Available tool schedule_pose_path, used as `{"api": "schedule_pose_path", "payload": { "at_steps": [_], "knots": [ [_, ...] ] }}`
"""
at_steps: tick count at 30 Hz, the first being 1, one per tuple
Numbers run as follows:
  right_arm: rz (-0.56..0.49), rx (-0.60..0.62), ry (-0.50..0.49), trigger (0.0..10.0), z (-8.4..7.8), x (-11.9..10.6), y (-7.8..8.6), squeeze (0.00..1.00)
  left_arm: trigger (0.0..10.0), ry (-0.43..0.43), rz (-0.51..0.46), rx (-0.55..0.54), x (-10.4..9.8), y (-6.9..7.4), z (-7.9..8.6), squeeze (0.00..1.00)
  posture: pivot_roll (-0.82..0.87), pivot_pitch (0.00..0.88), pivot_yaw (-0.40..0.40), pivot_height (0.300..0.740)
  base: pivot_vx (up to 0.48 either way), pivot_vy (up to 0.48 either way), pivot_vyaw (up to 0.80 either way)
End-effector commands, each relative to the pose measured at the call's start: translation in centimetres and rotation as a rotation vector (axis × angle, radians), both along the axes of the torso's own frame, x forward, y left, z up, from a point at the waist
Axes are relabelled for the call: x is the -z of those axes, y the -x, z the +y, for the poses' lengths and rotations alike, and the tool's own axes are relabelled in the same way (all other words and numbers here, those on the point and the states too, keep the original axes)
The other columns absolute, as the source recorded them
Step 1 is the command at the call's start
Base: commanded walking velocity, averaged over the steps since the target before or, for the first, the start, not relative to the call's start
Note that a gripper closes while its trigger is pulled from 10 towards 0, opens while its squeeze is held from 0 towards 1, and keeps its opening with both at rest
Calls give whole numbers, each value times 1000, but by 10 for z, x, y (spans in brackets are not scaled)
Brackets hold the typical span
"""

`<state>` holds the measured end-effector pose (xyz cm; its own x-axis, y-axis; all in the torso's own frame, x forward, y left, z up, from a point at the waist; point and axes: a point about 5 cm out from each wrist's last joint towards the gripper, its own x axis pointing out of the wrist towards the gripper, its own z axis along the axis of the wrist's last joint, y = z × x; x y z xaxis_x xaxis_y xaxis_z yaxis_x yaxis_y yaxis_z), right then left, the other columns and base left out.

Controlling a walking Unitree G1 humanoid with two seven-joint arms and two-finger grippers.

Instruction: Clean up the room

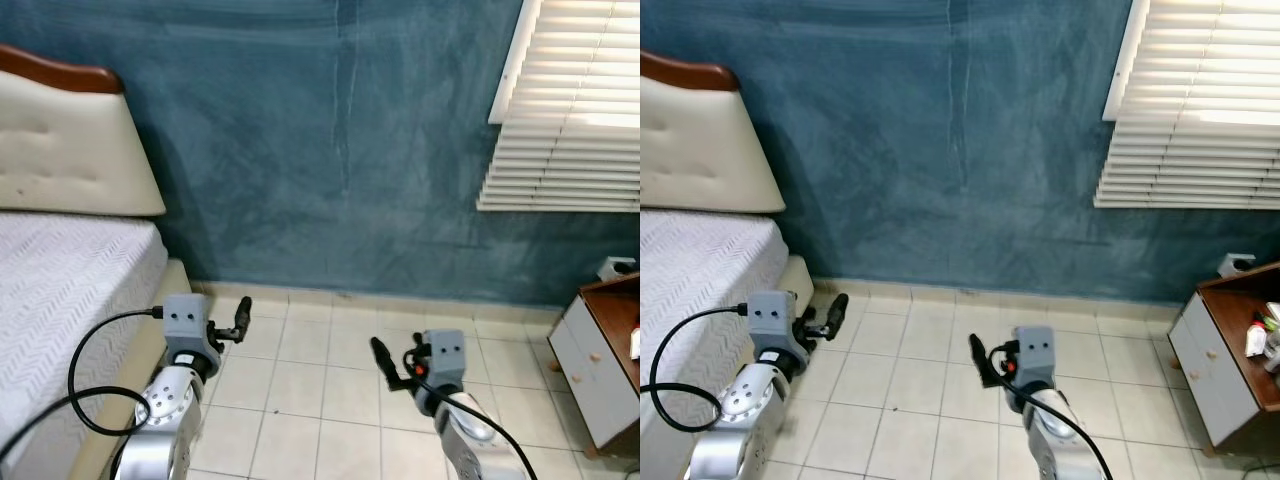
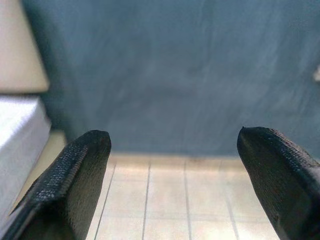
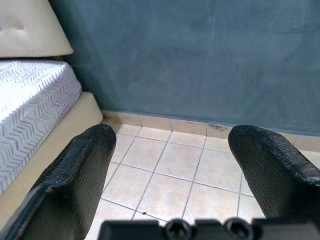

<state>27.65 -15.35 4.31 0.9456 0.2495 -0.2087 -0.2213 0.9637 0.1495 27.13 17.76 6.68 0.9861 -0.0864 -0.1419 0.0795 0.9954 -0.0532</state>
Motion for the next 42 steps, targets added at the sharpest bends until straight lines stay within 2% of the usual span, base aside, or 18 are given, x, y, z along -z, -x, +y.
{"api": "schedule_pose_path", "payload": {
  "at_steps": [1,8,9,11,15,18,23,29,30,34,42],
  "knots": [
    [-1,-15,-1,10000,1,-2,0,0,10000,-12,48,-19,10,5,7,0,6,0,13,740,0,0,575],
    [37,1,36,10000,-6,8,2,0,10000,-27,69,-65,11,8,11,0,9,0,9,740,0,0,537],
    [34,7,59,10000,-11,10,5,0,10000,-81,34,-85,8,11,14,0,10,0,7,740,0,0,531],
    [17,-3,105,10000,-14,10,6,0,10000,-91,23,-79,6,12,12,0,11,0,5,740,0,0,531],
    [45,5,47,10000,-14,12,5,0,10000,-87,6,-94,2,5,6,0,14,0,-2,740,0,-120,522],
    [43,5,35,10000,-13,11,4,0,10000,-82,9,-92,2,6,5,0,18,0,-2,740,0,-480,519],
    [23,-7,53,10000,-10,8,1,0,10000,-73,36,-93,7,10,5,0,25,0,0,740,0,-480,524],
    [17,-15,48,10000,-9,8,-1,0,10000,-85,36,-100,7,7,5,0,27,0,-2,740,0,0,519],
    [14,-15,44,10000,-9,8,-2,0,10000,-115,25,-96,5,6,5,0,27,0,-2,740,0,0,513],
    [13,-15,47,10000,-10,8,-1,0,10000,-75,8,-85,2,7,2,0,28,0,-5,740,0,0,502],
    [-19,-25,15,10000,-10,4,-5,0,10000,-58,5,-146,2,8,6,0,34,0,-12,740,462,0,477]
  ]
}}
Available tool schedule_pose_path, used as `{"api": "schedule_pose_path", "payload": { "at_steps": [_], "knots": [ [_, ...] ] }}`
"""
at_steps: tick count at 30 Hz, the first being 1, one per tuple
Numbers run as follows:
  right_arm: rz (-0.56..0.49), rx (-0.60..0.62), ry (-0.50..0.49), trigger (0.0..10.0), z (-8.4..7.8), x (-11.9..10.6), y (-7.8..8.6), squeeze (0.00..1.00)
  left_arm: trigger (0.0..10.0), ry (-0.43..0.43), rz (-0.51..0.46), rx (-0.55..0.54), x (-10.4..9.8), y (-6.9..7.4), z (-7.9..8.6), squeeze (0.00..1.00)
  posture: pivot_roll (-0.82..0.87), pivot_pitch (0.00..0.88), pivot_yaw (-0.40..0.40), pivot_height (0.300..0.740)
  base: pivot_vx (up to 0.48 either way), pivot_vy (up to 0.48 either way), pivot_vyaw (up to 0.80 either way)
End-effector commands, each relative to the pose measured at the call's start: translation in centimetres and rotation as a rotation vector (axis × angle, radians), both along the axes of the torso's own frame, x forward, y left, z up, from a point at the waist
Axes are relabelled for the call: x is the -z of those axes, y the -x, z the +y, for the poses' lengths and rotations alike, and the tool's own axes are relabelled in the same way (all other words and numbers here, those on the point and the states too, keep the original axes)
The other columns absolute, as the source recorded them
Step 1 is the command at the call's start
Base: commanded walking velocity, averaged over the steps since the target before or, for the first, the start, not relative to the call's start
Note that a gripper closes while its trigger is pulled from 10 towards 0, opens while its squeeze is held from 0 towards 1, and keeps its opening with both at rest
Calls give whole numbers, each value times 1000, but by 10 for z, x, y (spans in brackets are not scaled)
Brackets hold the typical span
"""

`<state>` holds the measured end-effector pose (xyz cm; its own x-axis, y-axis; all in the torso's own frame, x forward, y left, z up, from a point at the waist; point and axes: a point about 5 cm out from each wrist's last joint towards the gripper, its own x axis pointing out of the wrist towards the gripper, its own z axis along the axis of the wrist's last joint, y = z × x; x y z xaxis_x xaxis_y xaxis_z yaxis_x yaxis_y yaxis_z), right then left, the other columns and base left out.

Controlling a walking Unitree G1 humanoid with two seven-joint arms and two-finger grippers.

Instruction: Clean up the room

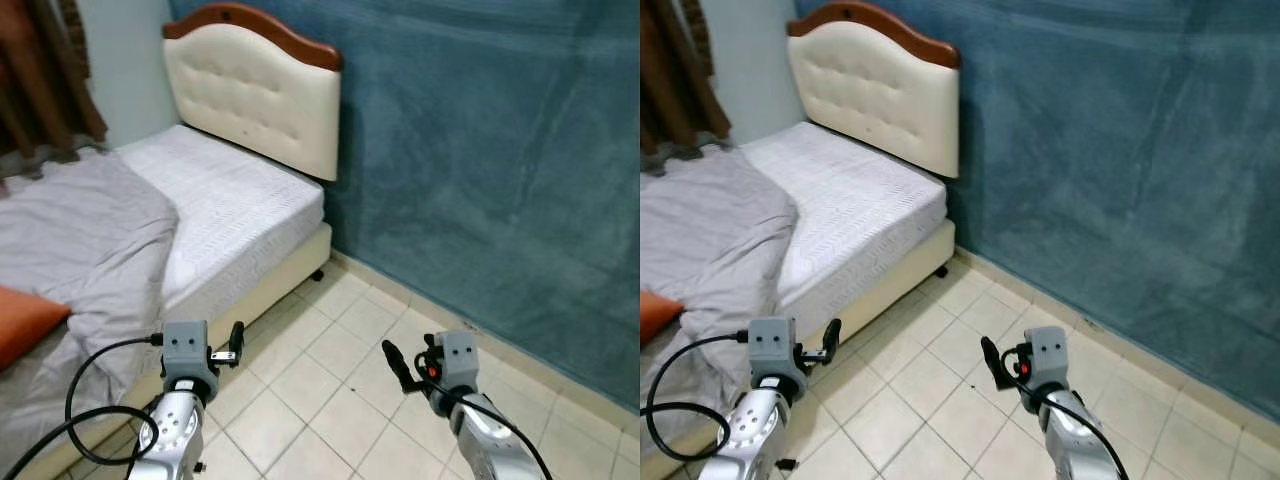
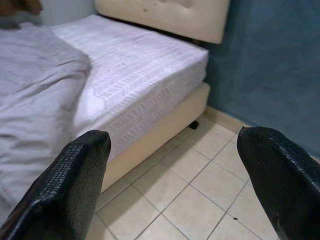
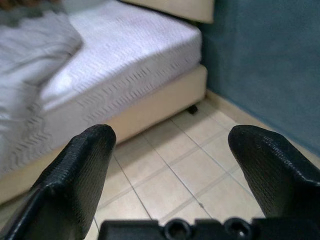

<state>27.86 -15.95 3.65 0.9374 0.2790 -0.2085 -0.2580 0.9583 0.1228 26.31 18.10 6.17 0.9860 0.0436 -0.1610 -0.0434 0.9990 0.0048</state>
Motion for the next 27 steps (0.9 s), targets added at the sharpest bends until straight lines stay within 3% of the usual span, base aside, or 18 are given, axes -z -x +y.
{"api": "schedule_pose_path", "payload": {
  "at_steps": [1,11,14,27],
  "knots": [
    [-13,12,-14,10000,-4,-3,-4,0,10000,1,-13,-25,-3,0,3,0,37,0,-13,740,480,0,475],
    [-9,5,-5,10000,-5,0,-3,0,10000,-48,-19,-39,-4,0,5,0,42,0,-14,740,466,0,472],
    [-1,-4,-11,10000,-4,1,-4,0,10000,-71,12,-33,1,-3,8,0,50,0,-19,740,0,0,469],
    [7,-43,-24,10000,-2,3,-7,0,10000,-113,-10,-39,-4,-7,6,0,58,0,-21,740,0,0,462]
  ]
}}
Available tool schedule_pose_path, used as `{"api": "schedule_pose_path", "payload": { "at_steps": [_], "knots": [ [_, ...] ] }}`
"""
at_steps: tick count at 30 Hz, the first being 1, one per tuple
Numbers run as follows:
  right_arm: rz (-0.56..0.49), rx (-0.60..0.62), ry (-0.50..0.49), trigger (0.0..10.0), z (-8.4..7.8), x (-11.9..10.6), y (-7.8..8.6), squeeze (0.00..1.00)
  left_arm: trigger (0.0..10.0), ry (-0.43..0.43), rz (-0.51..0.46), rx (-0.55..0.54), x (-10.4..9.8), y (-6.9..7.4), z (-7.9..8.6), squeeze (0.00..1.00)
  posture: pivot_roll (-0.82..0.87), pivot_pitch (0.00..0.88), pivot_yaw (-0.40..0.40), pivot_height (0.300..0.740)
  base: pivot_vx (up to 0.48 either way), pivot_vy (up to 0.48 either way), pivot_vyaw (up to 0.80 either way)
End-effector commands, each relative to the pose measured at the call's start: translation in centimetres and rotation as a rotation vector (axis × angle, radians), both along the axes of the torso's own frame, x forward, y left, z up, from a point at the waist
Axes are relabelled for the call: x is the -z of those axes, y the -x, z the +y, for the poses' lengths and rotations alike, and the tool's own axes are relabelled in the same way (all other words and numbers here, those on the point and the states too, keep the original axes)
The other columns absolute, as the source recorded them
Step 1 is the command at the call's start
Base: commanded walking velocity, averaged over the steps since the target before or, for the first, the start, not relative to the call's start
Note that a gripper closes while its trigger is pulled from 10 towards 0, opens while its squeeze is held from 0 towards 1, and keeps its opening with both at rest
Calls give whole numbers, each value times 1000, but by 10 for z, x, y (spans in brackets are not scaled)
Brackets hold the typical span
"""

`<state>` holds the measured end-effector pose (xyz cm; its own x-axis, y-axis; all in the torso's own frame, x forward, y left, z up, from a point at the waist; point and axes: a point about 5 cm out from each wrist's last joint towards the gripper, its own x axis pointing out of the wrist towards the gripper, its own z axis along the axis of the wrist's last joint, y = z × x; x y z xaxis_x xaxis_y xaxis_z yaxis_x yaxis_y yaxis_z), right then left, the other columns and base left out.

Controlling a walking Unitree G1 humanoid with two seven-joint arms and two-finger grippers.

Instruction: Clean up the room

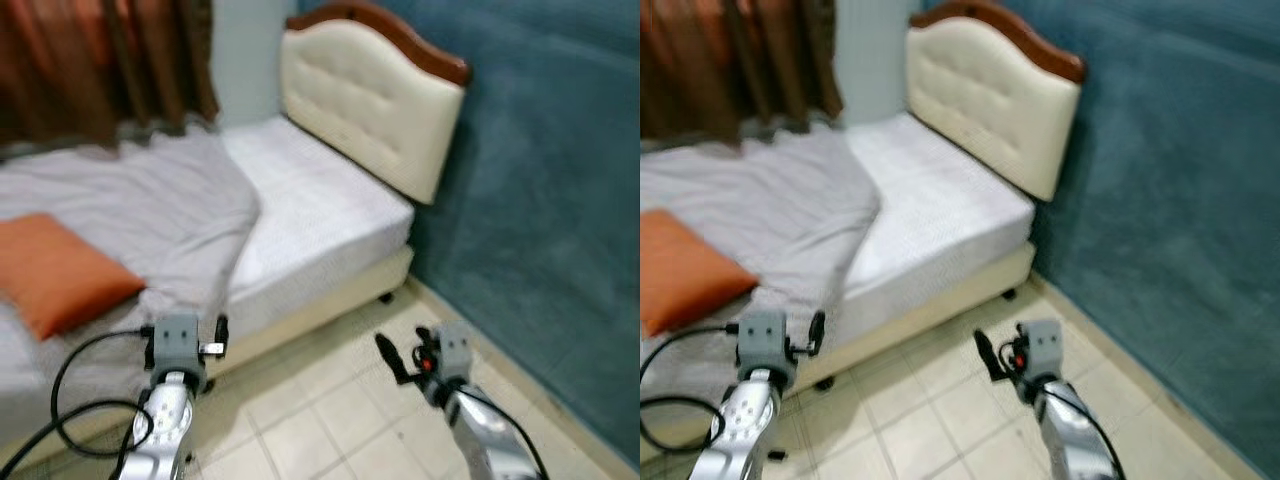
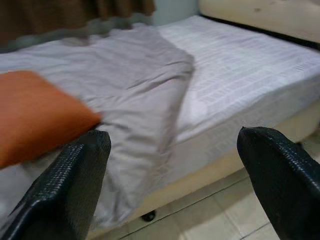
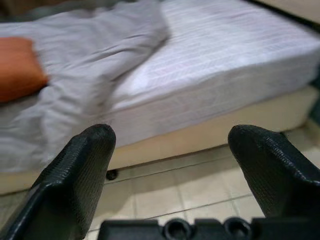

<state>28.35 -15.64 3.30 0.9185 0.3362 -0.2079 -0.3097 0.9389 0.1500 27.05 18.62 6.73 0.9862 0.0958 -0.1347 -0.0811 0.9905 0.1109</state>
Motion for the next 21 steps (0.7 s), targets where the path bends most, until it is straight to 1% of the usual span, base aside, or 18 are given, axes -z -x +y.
{"api": "schedule_pose_path", "payload": {
  "at_steps": [1,5,7,10,12,13,14,17,21],
  "knots": [
    [-1,13,2,10000,-5,-1,-2,0,10000,-1,12,-4,3,1,1,0,58,0,-21,740,0,0,444],
    [-2,5,3,10000,-5,0,-2,0,10000,-8,20,-6,5,3,3,0,56,0,-18,740,0,0,442],
    [1,-1,5,10000,-5,1,-1,0,10000,-32,30,5,6,2,1,0,57,0,-16,740,0,0,425],
    [2,-1,6,10000,-5,2,0,0,10000,-39,21,14,4,1,-1,0,57,0,-16,740,0,0,402],
    [4,-5,3,10000,-5,2,-1,0,10000,-26,-11,11,0,0,-1,0,56,0,-16,740,0,0,406],
    [5,-17,1,10000,-4,2,0,0,10000,-5,-25,-1,-2,0,1,0,55,0,-16,740,0,0,406],
    [5,-32,7,10000,-2,3,0,0,10000,18,-41,-9,-4,0,2,0,55,0,-16,740,274,0,0],
    [17,-63,18,10000,0,5,2,0,10000,29,-55,-17,-6,0,4,0,54,0,-18,740,409,0,0],
    [15,-80,17,10000,1,6,4,0,10000,27,-23,-32,-2,0,6,0,54,0,-20,740,442,0,0]
  ]
}}
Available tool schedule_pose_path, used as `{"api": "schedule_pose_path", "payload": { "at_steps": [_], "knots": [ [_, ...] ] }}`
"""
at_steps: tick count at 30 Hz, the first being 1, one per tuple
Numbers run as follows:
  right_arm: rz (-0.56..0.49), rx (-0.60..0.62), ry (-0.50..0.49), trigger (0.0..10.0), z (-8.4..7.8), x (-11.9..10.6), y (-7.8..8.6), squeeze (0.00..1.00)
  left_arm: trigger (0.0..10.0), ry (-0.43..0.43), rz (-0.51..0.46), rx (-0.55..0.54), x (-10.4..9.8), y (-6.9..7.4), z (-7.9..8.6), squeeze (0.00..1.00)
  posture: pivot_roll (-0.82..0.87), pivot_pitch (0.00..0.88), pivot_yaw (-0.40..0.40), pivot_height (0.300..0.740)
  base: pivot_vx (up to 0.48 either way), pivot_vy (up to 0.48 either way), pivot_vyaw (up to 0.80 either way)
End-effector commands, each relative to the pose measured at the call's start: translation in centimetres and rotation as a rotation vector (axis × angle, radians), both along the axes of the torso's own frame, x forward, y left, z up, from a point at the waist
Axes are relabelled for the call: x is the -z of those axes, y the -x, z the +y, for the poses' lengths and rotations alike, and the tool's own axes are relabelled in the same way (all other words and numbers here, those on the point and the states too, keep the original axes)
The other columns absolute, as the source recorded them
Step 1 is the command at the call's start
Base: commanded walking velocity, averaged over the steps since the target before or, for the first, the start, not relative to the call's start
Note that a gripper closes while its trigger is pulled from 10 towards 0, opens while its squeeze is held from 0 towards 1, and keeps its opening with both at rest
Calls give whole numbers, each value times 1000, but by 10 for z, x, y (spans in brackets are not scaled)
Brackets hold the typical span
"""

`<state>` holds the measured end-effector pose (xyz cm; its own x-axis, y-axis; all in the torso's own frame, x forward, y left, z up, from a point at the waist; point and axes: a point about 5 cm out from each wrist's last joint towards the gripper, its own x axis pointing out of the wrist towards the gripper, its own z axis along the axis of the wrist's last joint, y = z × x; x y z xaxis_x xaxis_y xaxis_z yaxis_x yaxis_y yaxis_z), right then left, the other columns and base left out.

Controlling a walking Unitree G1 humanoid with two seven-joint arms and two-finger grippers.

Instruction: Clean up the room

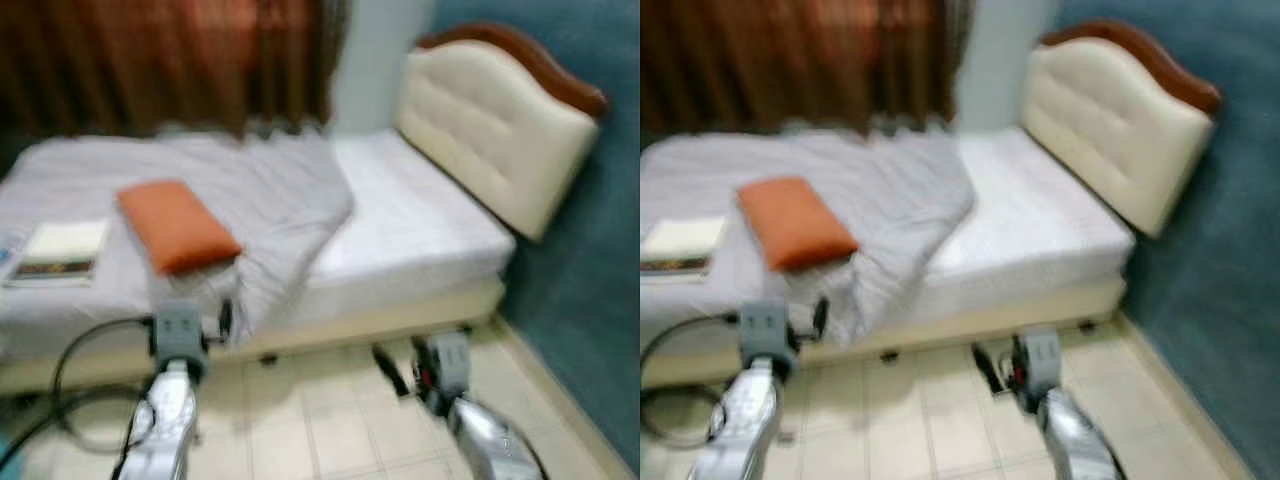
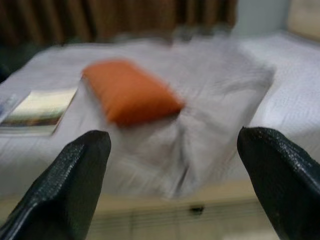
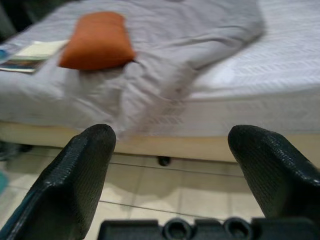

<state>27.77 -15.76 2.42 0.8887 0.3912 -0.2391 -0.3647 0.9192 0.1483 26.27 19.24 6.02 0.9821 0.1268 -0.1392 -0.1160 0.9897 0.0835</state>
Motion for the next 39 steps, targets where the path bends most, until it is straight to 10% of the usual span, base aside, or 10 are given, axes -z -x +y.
{"api": "schedule_pose_path", "payload": {
  "at_steps": [1,39],
  "knots": [
    [-20,-18,1,10000,2,-3,-2,0,10000,1,-16,-4,-7,-8,1,0,53,0,-19,740,442,0,0],
    [-41,60,51,10000,0,-1,-5,0,10000,28,3,37,-2,-10,0,0,44,0,-9,740,452,0,365]
  ]
}}
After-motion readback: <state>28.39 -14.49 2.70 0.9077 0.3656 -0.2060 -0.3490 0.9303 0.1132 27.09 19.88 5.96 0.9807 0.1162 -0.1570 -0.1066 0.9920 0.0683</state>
